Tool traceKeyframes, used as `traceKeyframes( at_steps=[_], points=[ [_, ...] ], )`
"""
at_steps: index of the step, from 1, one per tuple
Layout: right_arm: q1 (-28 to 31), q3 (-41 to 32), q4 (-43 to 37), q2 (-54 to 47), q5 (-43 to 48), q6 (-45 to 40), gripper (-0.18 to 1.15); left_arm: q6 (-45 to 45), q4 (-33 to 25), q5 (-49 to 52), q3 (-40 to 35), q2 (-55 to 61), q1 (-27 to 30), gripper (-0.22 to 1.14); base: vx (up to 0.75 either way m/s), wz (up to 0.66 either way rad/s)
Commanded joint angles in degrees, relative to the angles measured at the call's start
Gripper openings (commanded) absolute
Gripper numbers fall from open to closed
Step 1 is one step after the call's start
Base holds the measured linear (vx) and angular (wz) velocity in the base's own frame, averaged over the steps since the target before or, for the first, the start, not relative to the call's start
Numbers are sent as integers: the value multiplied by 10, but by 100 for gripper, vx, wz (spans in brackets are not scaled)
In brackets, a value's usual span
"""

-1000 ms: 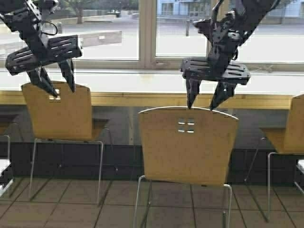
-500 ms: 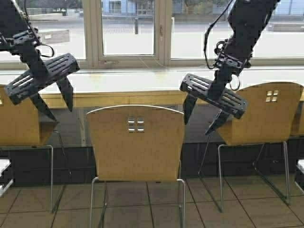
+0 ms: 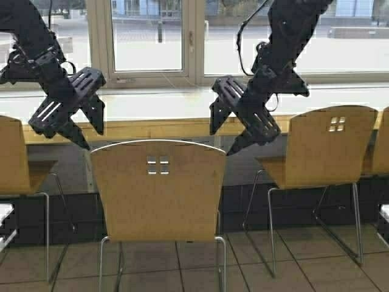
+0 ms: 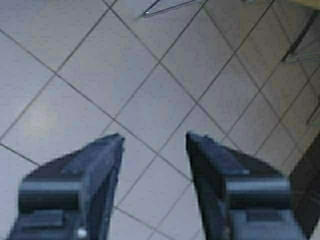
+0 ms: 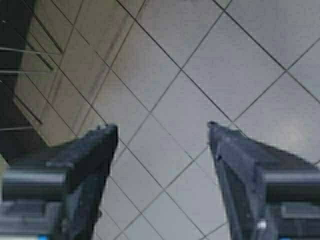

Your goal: Push the chairs under the table

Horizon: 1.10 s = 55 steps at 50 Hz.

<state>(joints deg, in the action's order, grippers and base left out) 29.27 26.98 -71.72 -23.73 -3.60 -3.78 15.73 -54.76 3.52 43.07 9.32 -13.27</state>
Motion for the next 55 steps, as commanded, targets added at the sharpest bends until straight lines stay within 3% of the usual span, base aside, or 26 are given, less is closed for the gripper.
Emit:
traceKeyframes(
  at_steps=[1, 9, 17, 24, 55],
  points=[
    [3, -18, -25, 14, 5, 1, 90, 3, -48, -24, -7, -6, -2, 79, 18, -3],
    [3, -18, -43, 18, 13, -1, 90, 3, -102, -29, -20, 0, -12, 79, 19, 3],
    [4, -23, -153, 21, 57, -11, 90, 12, -149, -31, -58, 17, -26, 79, 21, 16],
    [4, -26, -197, 12, 69, -12, 90, 21, -184, -32, -91, 42, -42, 79, 22, 15],
    [4, -22, -216, -18, 65, -11, 90, 25, -240, -47, -72, 88, -51, 79, 24, 2]
  ],
)
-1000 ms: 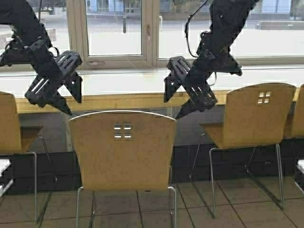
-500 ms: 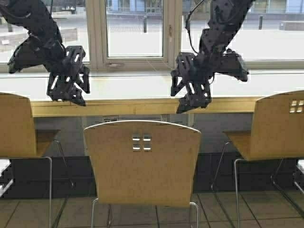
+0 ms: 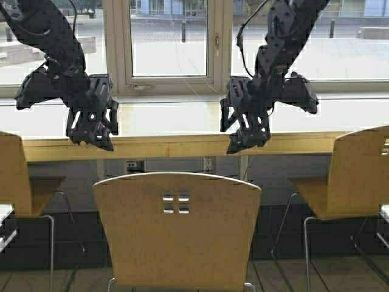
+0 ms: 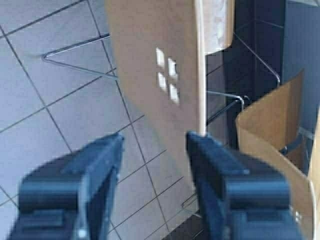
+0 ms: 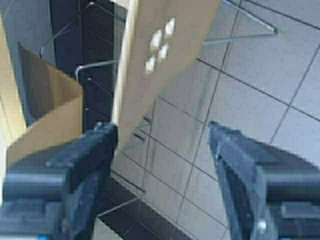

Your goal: Push the chairs under the table

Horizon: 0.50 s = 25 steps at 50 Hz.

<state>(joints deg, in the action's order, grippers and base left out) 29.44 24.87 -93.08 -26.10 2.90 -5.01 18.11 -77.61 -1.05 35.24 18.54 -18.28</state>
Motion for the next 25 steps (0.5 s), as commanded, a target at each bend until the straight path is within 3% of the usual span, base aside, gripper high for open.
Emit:
traceKeyframes(
  at_steps=[1, 25],
  points=[
    [3, 0, -2, 4, -2, 1, 90, 2, -12, -3, 8, -4, 0, 79, 23, -7],
    [5, 4, -9, -56, -34, 0, 90, 1, -14, -2, 11, 42, -2, 79, 18, -3]
  ],
)
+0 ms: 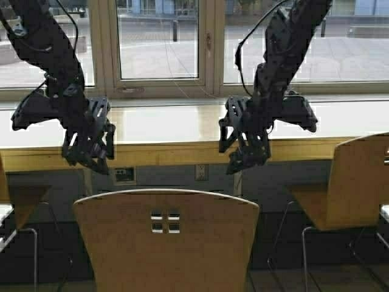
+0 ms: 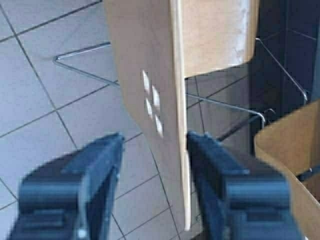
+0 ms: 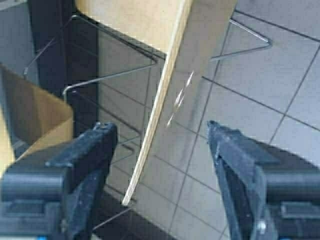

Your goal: Push the chairs under the table

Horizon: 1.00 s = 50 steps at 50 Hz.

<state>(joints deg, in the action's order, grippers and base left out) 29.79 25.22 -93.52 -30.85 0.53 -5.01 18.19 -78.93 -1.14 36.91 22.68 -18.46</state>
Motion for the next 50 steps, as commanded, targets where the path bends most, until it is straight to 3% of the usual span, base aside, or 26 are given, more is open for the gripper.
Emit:
traceKeyframes(
  at_steps=[1, 50],
  points=[
    [2, 0, -5, -14, -12, 0, 90, 0, 0, -1, -5, 4, 0, 79, 15, 2],
    [-18, -43, -17, -112, -36, 1, 90, -7, 0, 39, -105, 136, -4, 79, 5, 2]
  ],
)
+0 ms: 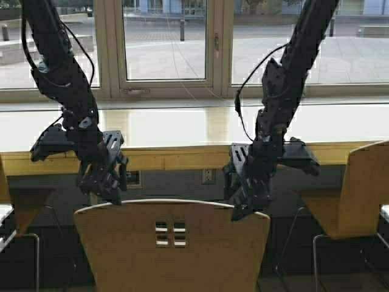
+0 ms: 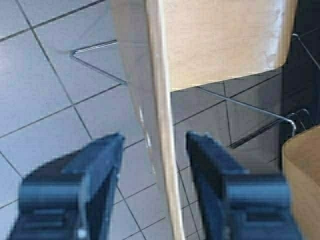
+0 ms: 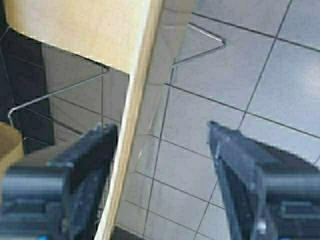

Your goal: Push the chairs under the table

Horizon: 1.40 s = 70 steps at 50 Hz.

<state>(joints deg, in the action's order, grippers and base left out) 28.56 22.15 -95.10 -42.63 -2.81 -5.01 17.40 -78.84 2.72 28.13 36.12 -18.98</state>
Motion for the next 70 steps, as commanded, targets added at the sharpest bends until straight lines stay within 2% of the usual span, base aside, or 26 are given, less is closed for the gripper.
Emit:
traceKeyframes(
  at_steps=[1, 14, 70],
  points=[
    [-7, -13, -1, 4, -3, 1, 90, 1, 0, 0, -19, 4, 1, 79, -2, 0],
    [-19, -22, 0, -11, -6, 1, 90, 2, -1, 0, -47, 33, 1, 79, 0, 0],
    [-34, -192, -1, -181, -40, 1, 90, 1, -1, 1, -192, 185, 32, 79, 0, 0]
  ],
)
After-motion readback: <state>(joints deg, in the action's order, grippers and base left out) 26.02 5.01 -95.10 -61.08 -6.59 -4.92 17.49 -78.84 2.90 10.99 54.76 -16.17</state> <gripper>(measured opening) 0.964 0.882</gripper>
